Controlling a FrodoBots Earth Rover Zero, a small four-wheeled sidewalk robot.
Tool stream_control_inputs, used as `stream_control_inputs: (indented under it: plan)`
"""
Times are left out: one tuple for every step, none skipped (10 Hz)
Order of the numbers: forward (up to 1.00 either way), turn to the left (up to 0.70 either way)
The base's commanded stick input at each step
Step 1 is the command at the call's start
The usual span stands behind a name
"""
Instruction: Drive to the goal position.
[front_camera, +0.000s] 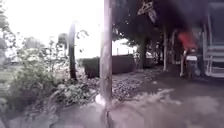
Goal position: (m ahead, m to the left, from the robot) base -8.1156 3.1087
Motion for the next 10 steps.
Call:
stream_control_inputs:
  plan:
    - [-0.70, 0.00]
    - [-0.70, 0.00]
    - [-0.70, 0.00]
    - [-0.70, 0.00]
    - [0.00, 0.45]
    - [0.00, 0.45]
    - [0.00, 0.45]
    - [0.00, 0.45]
    - [0.00, 0.45]
    - [0.00, 0.45]
